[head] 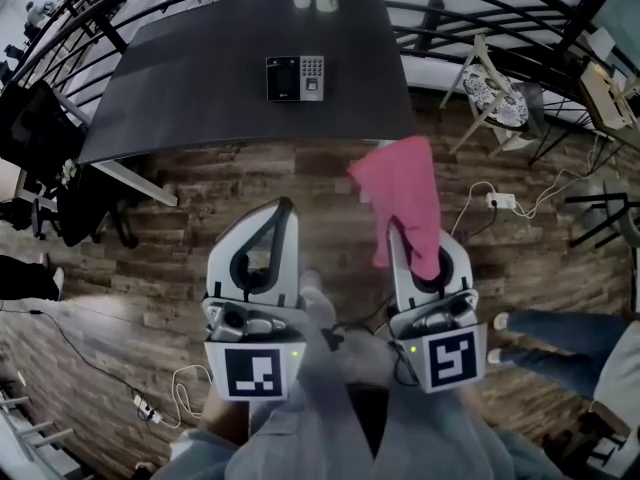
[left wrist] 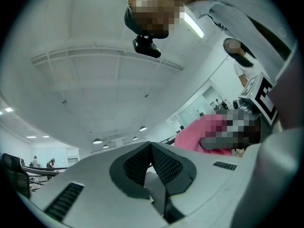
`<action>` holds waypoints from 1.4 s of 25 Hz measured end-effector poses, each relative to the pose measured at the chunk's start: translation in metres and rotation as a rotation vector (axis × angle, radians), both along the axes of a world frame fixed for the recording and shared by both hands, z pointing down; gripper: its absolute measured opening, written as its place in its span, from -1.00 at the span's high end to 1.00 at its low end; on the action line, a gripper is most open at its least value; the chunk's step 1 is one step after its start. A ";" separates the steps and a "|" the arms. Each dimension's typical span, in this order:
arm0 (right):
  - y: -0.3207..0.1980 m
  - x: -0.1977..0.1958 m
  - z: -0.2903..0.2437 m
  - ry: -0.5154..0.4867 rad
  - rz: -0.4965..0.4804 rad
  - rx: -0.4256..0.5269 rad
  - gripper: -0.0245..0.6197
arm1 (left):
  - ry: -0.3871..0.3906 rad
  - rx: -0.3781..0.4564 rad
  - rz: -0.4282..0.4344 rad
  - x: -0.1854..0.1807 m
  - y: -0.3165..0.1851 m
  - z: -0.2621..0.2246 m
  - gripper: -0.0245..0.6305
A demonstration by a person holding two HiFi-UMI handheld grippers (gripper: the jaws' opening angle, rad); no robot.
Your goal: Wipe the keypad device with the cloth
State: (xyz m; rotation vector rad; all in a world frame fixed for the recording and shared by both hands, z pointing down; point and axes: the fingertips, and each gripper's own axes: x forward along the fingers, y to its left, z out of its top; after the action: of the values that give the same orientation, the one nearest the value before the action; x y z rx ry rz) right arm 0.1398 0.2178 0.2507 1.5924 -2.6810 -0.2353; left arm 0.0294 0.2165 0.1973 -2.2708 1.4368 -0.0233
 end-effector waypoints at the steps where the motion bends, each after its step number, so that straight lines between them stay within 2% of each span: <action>1: -0.007 -0.002 0.000 0.001 0.005 -0.004 0.80 | 0.003 -0.002 0.004 -0.003 -0.007 0.000 0.92; 19: -0.122 -0.069 -0.003 0.024 0.072 0.007 0.80 | 0.020 -0.008 0.068 -0.069 -0.128 0.003 0.92; 35: -0.149 -0.089 0.005 0.037 0.089 -0.006 0.80 | 0.032 -0.015 0.061 -0.096 -0.155 0.011 0.92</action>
State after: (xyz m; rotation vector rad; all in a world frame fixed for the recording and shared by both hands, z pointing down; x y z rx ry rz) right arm 0.0509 0.0691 0.2552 1.6833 -2.5740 -0.2525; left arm -0.0665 0.0615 0.2079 -2.3361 1.3879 0.0215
